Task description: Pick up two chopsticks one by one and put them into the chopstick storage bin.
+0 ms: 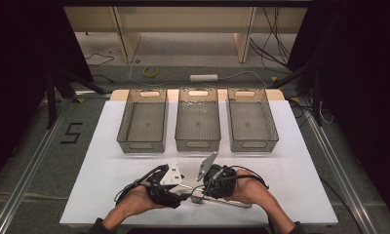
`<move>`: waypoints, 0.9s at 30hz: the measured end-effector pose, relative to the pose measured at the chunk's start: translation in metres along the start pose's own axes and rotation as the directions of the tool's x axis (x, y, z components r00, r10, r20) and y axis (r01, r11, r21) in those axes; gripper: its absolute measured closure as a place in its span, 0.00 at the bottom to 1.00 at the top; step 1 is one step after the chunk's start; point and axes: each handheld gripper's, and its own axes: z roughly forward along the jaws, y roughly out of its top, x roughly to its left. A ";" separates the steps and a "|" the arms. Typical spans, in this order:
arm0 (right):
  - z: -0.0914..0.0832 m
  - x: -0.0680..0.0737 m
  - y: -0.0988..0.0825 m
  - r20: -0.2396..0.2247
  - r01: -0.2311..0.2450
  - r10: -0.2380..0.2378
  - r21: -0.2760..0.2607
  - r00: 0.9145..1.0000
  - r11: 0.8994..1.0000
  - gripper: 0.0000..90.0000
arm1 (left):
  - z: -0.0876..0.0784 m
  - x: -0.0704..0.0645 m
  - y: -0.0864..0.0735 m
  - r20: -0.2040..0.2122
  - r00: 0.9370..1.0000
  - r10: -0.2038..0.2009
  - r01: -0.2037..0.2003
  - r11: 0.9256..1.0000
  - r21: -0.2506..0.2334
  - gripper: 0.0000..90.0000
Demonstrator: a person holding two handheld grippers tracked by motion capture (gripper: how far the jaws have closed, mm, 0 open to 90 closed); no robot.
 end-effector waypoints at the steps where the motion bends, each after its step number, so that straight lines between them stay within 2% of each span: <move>1: 0.000 0.001 0.001 -0.002 -0.001 0.001 -0.002 1.000 1.000 0.96 | 0.000 0.000 0.000 0.004 1.000 0.007 -0.007 1.000 0.007 0.45; 11: 0.001 0.004 0.002 -0.026 0.041 -0.040 0.005 0.999 0.999 0.96 | 0.002 -0.004 -0.001 0.028 0.999 0.039 -0.040 0.999 0.026 0.59; 15: 0.000 0.005 0.003 -0.035 0.049 -0.049 0.007 0.998 0.999 0.96 | 0.002 -0.005 0.000 0.035 0.997 0.064 -0.065 0.997 0.034 0.65; 19: 0.000 0.005 0.003 -0.038 0.072 -0.071 0.015 0.997 0.997 0.96 | 0.002 -0.007 0.000 0.042 0.996 0.078 -0.079 0.996 0.027 0.72; 22: 0.000 0.007 0.003 -0.040 0.060 -0.060 0.011 0.997 0.998 0.96 | 0.001 -0.007 0.000 0.045 0.994 0.100 -0.101 0.994 0.030 0.78; 23: 0.000 0.006 0.002 -0.044 0.078 -0.078 0.011 0.996 0.997 0.96 | 0.001 -0.008 0.000 0.051 0.993 0.110 -0.112 0.993 0.033 0.79; 27: 0.000 0.005 0.000 -0.060 0.098 -0.098 -0.001 0.993 0.995 0.95 | 0.000 -0.010 0.000 0.069 0.987 0.148 -0.151 0.988 0.042 0.84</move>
